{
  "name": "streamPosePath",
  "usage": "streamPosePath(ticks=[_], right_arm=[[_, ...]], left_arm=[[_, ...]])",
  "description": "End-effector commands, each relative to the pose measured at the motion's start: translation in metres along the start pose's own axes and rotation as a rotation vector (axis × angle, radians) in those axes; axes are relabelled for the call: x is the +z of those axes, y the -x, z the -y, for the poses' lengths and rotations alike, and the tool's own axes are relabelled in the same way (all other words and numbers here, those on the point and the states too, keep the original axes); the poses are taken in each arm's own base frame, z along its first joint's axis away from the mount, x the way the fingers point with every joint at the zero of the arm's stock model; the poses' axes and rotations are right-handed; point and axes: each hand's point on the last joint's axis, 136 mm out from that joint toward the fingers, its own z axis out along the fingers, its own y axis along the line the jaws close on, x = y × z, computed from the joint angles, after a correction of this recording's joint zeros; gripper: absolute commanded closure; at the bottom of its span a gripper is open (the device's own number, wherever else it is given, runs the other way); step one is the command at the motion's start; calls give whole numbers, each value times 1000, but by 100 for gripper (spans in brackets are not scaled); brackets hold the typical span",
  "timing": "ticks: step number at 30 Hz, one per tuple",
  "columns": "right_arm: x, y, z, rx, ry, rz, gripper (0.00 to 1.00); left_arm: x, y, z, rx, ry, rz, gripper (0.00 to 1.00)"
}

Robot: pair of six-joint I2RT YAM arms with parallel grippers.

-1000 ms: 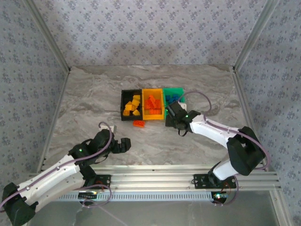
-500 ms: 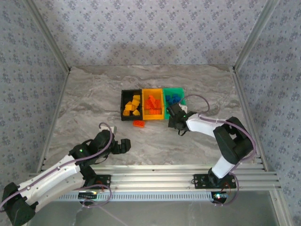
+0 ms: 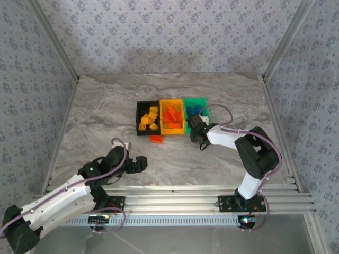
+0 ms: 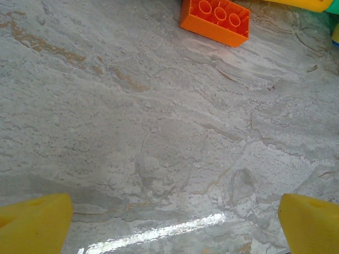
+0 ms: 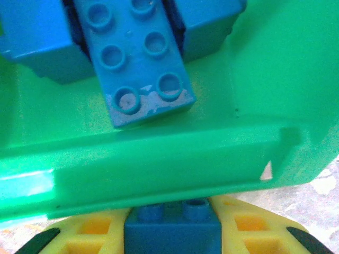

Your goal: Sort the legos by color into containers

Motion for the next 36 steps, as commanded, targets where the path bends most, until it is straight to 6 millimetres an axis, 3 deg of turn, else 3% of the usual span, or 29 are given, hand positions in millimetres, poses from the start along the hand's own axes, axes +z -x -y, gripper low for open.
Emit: streamPosePath(ticks=[1,5,7,10,14,21,22,24,26,29,36], right_arm=[[-25,0,-11,-51,32,38,72],[-69,1,-22,-101,66,126,72],[-89,11,-28,-106,91,177,71],[-102,34,-32,-65,139,198,70],[-93,74,-25,7,131,197,69],[-56,122,-15,109,94,146,66],[-51,126,-15,115,95,136,63],[-45,133,-15,128,93,122,43],[-48,138,-17,131,103,128,33],[-64,143,-23,125,137,167,25],[-94,123,-28,117,187,210,21]], left_arm=[[1,1,-1,-14,-3,9,0],[2,3,-1,-12,2,17,0],[3,4,-1,-8,4,19,0],[5,6,0,-3,11,24,0],[5,11,1,3,17,35,0],[6,22,6,31,34,48,0],[7,23,7,38,38,50,0],[9,29,10,58,49,60,0],[12,35,11,75,70,66,0],[21,45,19,113,87,65,0],[61,63,37,211,127,113,0]])
